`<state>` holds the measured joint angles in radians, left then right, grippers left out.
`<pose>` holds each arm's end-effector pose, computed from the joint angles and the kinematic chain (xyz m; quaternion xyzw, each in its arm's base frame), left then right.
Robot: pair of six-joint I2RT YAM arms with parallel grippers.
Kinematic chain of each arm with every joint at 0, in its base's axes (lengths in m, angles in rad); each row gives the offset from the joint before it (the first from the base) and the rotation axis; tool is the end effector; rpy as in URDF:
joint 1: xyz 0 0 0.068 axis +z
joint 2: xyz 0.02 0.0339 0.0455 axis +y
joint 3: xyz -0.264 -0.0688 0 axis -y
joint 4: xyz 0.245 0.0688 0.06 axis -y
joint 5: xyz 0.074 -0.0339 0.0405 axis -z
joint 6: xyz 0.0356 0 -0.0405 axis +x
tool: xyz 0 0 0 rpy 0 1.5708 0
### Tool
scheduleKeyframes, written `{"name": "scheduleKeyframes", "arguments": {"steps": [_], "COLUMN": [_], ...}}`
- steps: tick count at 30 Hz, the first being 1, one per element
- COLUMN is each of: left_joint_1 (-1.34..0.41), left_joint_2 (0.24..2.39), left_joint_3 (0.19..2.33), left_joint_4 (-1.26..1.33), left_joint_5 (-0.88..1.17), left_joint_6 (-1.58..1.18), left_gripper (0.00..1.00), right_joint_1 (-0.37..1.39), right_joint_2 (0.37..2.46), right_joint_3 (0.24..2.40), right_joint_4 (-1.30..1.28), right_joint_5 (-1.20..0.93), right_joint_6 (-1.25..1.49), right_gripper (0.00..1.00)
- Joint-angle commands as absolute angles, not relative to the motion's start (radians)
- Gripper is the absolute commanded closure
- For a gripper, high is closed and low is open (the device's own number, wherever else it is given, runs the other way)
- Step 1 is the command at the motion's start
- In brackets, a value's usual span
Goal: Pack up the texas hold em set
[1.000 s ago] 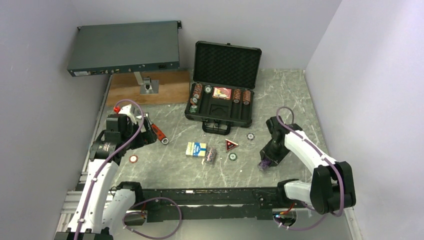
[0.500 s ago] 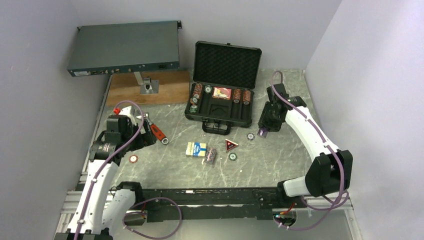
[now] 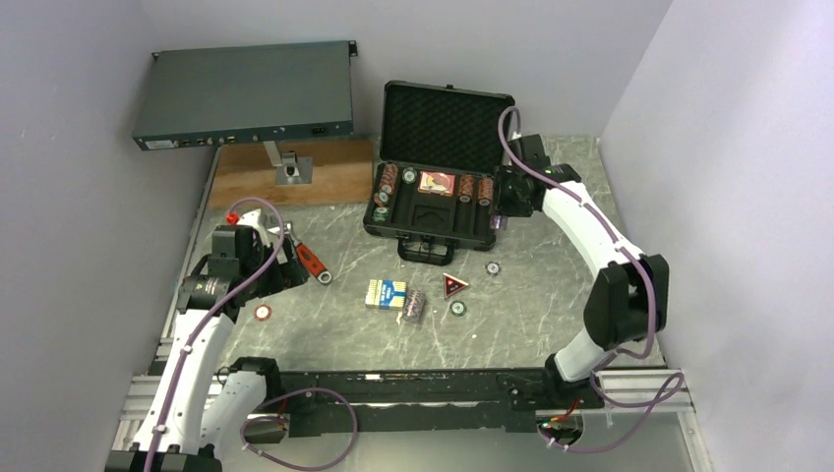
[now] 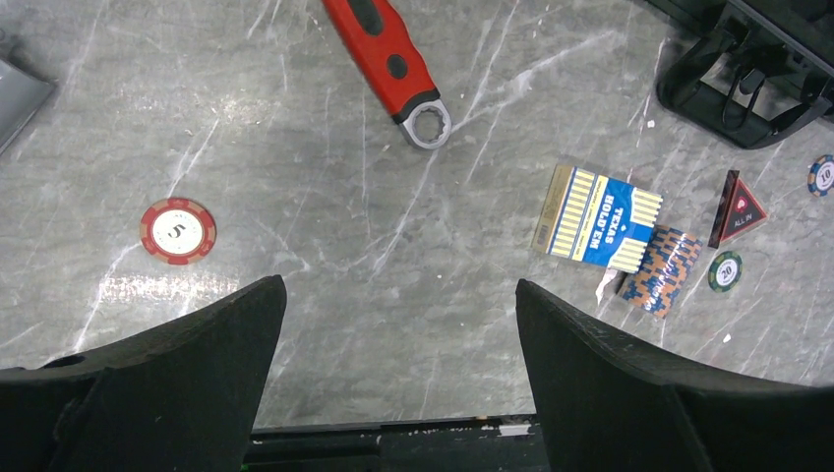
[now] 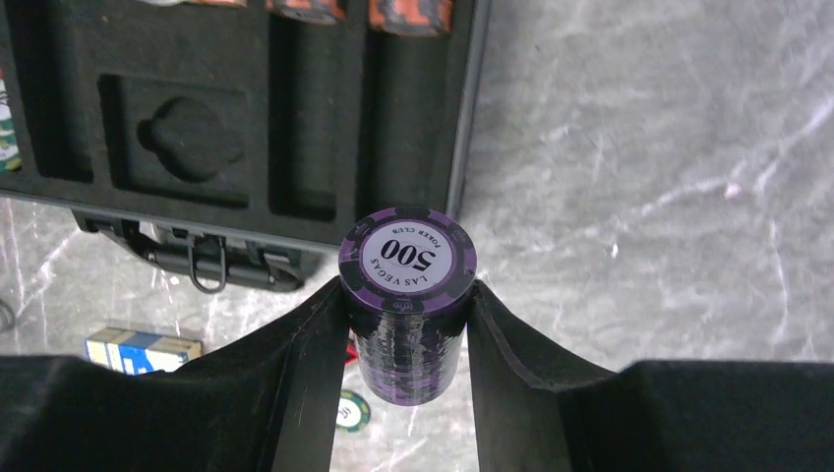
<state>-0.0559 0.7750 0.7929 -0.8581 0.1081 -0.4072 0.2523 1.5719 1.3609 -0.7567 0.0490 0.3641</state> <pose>0.1478 -0.0121 0.2811 -0.1440 0.9217 -0.1310 0.3356 0.3244 0.0818 0.2946 0.0606 0.9527 0.0678 0.2900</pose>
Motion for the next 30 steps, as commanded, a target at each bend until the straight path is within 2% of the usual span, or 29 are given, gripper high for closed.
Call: {"name": "scheduleKeyframes", "arguments": {"steps": [1,11,30], "left_joint_1": [-0.06,-0.048,0.031], "left_joint_2": [0.784,0.799,0.81], "left_joint_3": [0.813,0.812,0.809], "left_joint_4": [-0.838,-0.833,-0.821], "left_joint_5": [0.112,0.118,0.145], "left_joint_6": [-0.4,-0.396,-0.387], "left_gripper": [0.07,0.11,0.12], "right_joint_1": [0.269,0.296,0.296], "right_joint_2": [1.625,1.807,1.934], "right_joint_3": [1.456,1.561,1.585], "right_joint_4": [-0.612,-0.572,-0.623], "right_joint_5": [0.05,0.092,0.138], "right_joint_6": [0.311,0.328,0.412], "right_gripper": [1.0,1.0,1.0]}}
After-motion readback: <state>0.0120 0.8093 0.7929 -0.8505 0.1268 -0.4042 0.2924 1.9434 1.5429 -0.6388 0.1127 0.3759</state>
